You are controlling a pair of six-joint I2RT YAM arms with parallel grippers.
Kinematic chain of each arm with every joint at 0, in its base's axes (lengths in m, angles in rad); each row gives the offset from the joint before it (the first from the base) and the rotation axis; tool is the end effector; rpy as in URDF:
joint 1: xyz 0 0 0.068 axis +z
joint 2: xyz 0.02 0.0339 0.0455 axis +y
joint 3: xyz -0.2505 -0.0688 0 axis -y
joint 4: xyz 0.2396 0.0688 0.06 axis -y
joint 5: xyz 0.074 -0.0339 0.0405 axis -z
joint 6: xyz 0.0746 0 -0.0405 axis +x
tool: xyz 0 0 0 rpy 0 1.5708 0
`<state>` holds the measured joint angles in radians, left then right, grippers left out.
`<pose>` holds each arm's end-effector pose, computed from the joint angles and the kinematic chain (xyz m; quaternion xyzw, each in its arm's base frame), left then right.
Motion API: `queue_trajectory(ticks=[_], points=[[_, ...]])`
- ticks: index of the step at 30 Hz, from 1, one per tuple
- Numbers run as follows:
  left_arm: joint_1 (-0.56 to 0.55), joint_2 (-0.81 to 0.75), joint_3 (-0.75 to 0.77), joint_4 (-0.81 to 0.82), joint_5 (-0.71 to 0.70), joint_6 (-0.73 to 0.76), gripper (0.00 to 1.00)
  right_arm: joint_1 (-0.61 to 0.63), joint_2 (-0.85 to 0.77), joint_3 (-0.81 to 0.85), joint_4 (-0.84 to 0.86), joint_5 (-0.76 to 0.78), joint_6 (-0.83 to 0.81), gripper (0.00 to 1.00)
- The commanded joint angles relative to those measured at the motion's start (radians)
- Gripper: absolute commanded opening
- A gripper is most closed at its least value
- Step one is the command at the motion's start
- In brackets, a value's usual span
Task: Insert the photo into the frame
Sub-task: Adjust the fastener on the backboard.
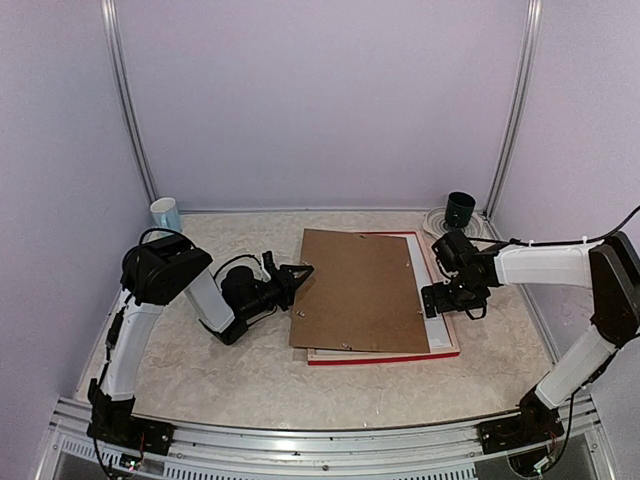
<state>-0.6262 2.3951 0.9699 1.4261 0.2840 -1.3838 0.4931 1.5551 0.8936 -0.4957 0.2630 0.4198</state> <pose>0.3472 -0.2769 0.0554 -0.1657 0.6871 -0.6448 0.2910 0.2740 0.1252 0.1304 -0.0086 0.9706 -0.0255 0.2393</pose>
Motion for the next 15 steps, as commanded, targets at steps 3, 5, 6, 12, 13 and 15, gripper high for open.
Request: queue_trajectory(ticks=[3, 5, 6, 12, 13, 15], points=[[-0.01, 0.068, -0.036, -0.138, -0.005, 0.039, 0.4, 0.023, 0.052, 0.009, 0.023, 0.031, 0.024, 0.99], [-0.011, 0.069, -0.036, -0.134, -0.002, 0.036, 0.39, 0.029, 0.057, 0.019, 0.013, 0.035, 0.03, 0.99], [-0.012, 0.071, -0.036, -0.132, -0.001, 0.036, 0.4, 0.034, 0.055, 0.022, 0.01, 0.039, 0.031, 0.99], [-0.01, 0.071, -0.037, -0.129, 0.0, 0.036, 0.39, 0.048, 0.053, 0.016, 0.005, 0.039, 0.035, 0.99], [-0.01, 0.073, -0.036, -0.129, 0.001, 0.035, 0.39, 0.05, 0.055, 0.014, 0.008, 0.036, 0.037, 0.99], [-0.01, 0.073, -0.036, -0.13, 0.0, 0.035, 0.39, 0.058, 0.056, 0.014, 0.006, 0.026, 0.039, 0.99]])
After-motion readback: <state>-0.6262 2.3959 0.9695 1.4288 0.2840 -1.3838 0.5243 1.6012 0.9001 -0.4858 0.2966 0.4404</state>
